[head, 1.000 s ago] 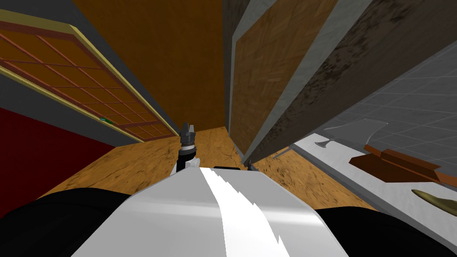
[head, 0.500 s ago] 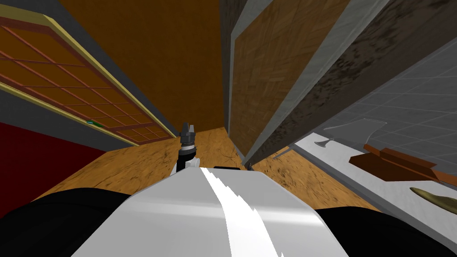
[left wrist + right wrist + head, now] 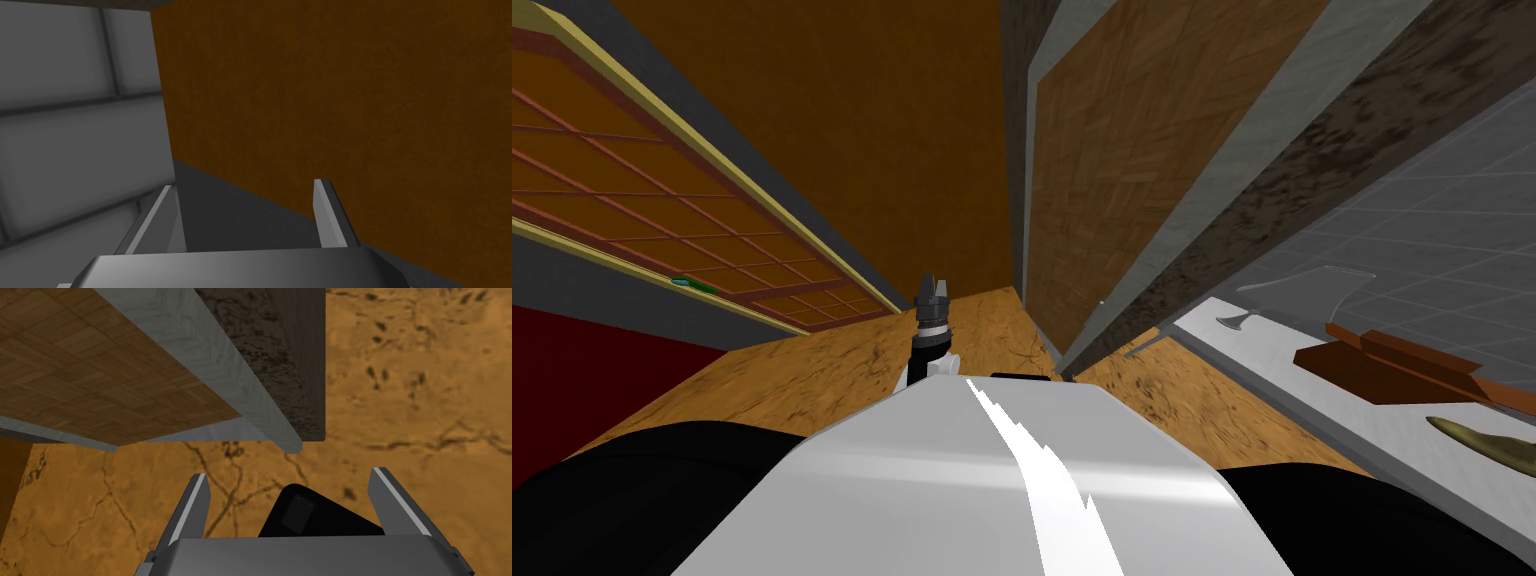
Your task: Push the door open
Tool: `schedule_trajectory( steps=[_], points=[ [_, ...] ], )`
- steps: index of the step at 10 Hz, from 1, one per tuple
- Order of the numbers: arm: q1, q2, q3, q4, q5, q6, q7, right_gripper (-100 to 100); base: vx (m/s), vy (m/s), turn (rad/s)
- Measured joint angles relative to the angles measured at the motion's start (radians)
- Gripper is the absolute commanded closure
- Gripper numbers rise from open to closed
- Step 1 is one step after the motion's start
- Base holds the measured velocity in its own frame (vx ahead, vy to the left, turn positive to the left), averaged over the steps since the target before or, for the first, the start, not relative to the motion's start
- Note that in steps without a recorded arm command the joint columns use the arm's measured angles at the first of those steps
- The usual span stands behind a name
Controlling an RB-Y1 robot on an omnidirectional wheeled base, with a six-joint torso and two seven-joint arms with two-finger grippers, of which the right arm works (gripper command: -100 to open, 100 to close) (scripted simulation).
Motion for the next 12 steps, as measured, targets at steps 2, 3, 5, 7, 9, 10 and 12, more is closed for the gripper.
schedule_trajectory(
  steps=[2,3,5,7,9,10,12],
  points=[
    [-0.002,-0.004,0.007,0.013,-0.055,-0.014,-0.014,-100,0.101,0.026,-0.062],
    [-0.004,-0.005,0.011,0.023,-0.08,-0.022,-0.021,-100,0.1,0.023,-0.053],
    [-0.011,-0.004,0.019,0.046,-0.129,-0.037,-0.04,-100,0.101,0.025,-0.053],
    [-0.011,-0.01,0.028,0.064,-0.178,-0.05,-0.061,-100,0.093,0.033,-0.056],
    [-0.015,-0.013,0.034,0.084,-0.23,-0.062,-0.079,-100,0.108,0.027,-0.055],
    [-0.012,-0.017,0.038,0.081,-0.26,-0.072,-0.081,-100,0.105,0.024,-0.058],
    [-0.02,-0.017,0.046,0.106,-0.309,-0.086,-0.099,-100,0.085,0.038,-0.059]
  ],
)
